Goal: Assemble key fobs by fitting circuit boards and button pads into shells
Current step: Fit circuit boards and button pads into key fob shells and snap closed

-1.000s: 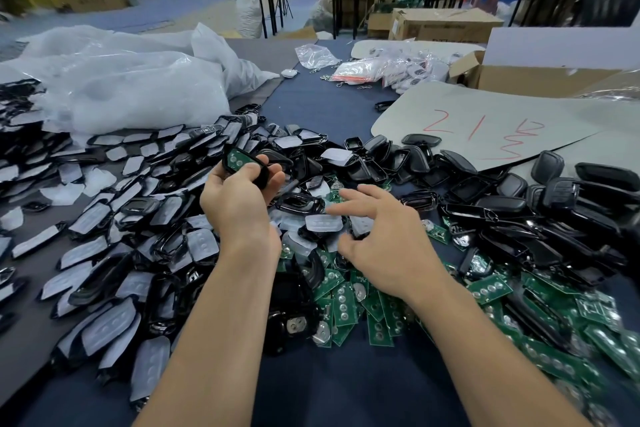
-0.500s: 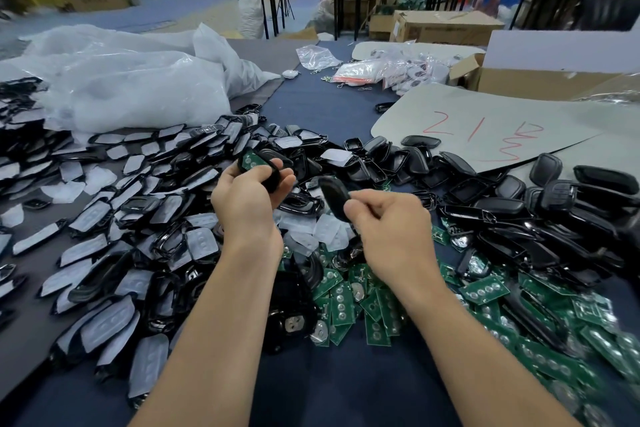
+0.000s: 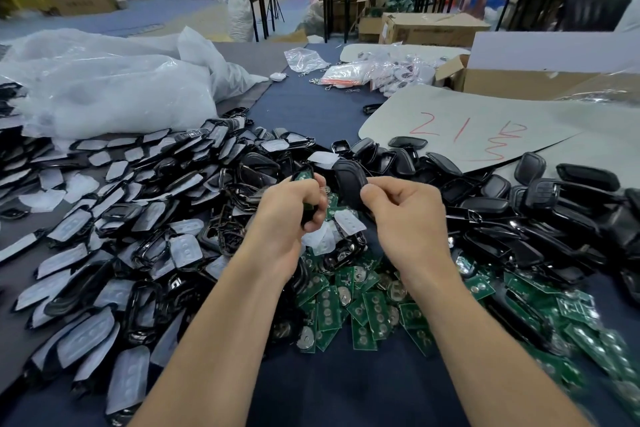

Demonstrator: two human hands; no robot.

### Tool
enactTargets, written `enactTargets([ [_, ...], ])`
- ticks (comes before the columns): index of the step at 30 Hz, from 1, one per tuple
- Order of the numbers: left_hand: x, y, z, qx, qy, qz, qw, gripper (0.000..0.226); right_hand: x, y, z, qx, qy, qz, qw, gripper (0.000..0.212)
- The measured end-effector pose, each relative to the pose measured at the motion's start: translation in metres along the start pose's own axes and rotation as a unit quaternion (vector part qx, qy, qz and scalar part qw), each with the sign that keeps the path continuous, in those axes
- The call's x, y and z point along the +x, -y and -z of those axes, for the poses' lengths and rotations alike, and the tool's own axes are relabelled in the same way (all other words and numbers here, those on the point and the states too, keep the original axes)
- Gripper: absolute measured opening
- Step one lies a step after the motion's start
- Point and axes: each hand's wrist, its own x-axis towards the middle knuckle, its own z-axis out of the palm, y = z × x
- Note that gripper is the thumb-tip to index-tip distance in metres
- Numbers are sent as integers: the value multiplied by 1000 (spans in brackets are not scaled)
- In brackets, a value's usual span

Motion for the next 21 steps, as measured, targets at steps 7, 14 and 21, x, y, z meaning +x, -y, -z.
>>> enactTargets([
  [7, -2, -2, -1, 9, -16, -29, 999, 19, -10, 4, 4, -291, -45, 138, 946, 9],
  [14, 15, -9, 29, -125, -228, -47, 964, 8, -4, 9, 13, -323, 49, 8, 945, 18],
  [21, 24, -21, 51, -238, -328, -105, 908, 9, 1, 13, -9, -231, 16, 83, 969, 21],
])
